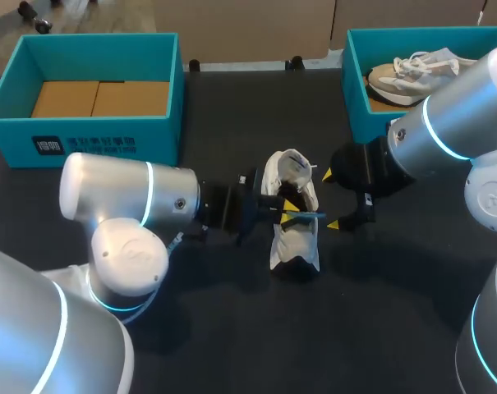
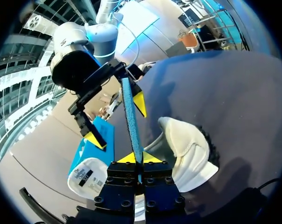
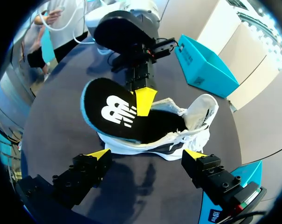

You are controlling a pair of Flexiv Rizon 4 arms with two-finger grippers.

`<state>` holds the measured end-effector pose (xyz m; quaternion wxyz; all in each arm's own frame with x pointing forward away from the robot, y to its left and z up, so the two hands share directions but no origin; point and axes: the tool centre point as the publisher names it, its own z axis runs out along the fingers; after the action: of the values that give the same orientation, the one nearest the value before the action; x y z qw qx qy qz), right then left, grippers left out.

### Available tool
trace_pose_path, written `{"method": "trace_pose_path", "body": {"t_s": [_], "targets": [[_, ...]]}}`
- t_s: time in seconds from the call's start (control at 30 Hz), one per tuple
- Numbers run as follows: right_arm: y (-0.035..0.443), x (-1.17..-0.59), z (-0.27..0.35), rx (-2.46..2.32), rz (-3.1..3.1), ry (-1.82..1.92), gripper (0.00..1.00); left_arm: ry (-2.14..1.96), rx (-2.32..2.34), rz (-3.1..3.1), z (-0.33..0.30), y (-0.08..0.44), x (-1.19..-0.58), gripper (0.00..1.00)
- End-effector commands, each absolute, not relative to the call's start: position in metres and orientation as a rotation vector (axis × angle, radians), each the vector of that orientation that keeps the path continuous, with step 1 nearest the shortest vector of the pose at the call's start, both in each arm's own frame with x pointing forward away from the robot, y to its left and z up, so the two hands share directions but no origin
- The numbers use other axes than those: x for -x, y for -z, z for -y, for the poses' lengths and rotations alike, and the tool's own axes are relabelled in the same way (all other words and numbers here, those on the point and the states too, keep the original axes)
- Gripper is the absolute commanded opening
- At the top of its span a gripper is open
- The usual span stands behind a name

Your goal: Take the shoe out of the shoebox, open the shoe tongue, remove and reinsert the insole, then place the shoe into the shoebox

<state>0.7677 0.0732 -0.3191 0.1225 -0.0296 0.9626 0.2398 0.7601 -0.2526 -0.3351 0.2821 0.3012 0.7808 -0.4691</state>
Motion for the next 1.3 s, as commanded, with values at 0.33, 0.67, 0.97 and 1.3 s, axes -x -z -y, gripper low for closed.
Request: {"method": "trace_pose_path", "body": {"t_s": [0.33, 0.67, 0.97, 1.3], "targets": [[0.320, -0.767, -0.074, 0.084, -2.808, -0.694, 1.00, 1.258, -0.812, -2.096, 0.257, 0.350, -0.767, 0.00], [0.320, -0.767, -0.074, 0.084, -2.808, -0.694, 1.00, 1.212, -0.815, -2.106, 0.253, 0.349, -0.773, 0.18], [0.320, -0.767, -0.074, 0.084, -2.808, -0.694, 1.00, 1.230, -0.846, -2.093, 0.250, 0.332, -0.758, 0.33], [0.320, -0.767, -0.074, 0.084, -2.808, -0.694, 1.00, 1.242, -0.853, -2.108, 0.254, 0.342, -0.754, 0.00]]}}
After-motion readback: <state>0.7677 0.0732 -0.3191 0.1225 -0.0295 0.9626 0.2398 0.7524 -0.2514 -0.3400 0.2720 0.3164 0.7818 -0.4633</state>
